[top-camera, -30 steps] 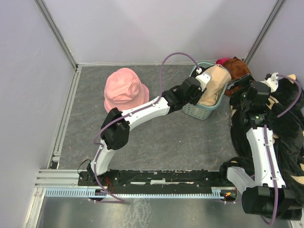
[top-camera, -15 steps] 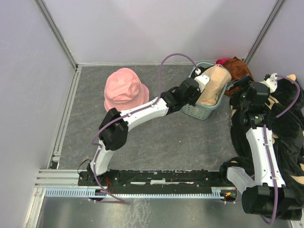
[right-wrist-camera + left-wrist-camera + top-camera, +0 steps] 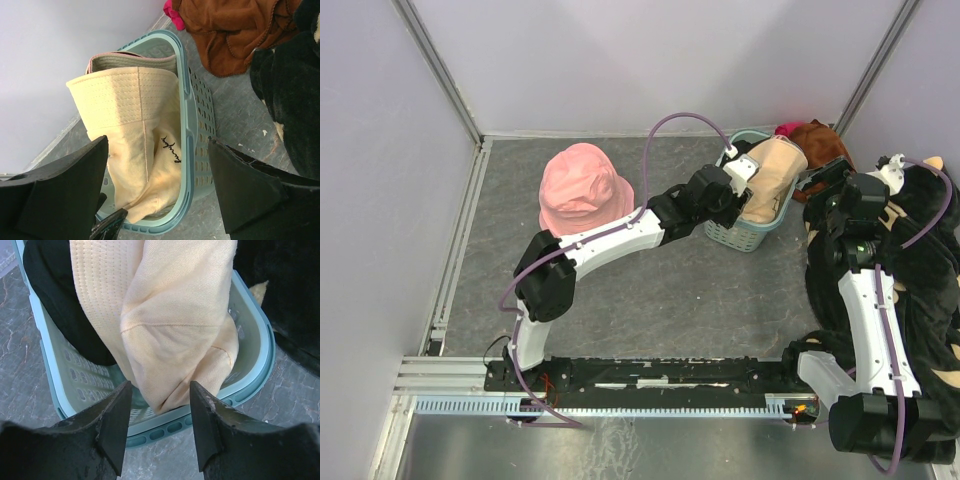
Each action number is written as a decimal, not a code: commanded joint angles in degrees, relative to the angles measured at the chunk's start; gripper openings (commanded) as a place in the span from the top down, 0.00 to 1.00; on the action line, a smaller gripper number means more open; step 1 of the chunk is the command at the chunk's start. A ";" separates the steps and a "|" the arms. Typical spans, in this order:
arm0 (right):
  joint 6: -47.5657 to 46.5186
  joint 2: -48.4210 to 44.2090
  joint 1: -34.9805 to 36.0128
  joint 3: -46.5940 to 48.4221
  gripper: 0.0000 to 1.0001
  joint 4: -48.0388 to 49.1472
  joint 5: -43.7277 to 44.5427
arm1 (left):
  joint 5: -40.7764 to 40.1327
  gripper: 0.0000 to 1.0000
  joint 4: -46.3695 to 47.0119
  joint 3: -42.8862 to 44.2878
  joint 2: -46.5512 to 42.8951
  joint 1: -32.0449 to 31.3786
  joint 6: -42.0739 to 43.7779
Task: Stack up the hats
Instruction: Pick up the hat from the bin.
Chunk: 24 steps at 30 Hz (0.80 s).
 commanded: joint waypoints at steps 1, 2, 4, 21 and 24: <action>-0.19 -1.35 -0.17 0.34 0.12 1.50 -0.19 | 0.02 0.43 1.01 1.77 -1.13 -0.32 2.47; -0.13 -1.31 -0.15 0.33 0.12 1.50 -0.25 | -0.22 0.42 1.10 1.82 -0.83 -0.24 2.60; -0.04 -1.30 -0.19 0.32 0.12 1.59 -0.38 | -0.49 0.42 0.90 2.28 -0.03 -0.19 2.78; 0.07 -1.20 -0.14 0.20 0.12 1.74 -0.43 | 3.73 0.80 -2.02 9.86 7.61 1.55 1.48; 0.21 -1.42 -0.16 0.33 0.13 1.85 -0.39 | 4.89 0.97 -1.47 9.99 7.25 1.96 1.16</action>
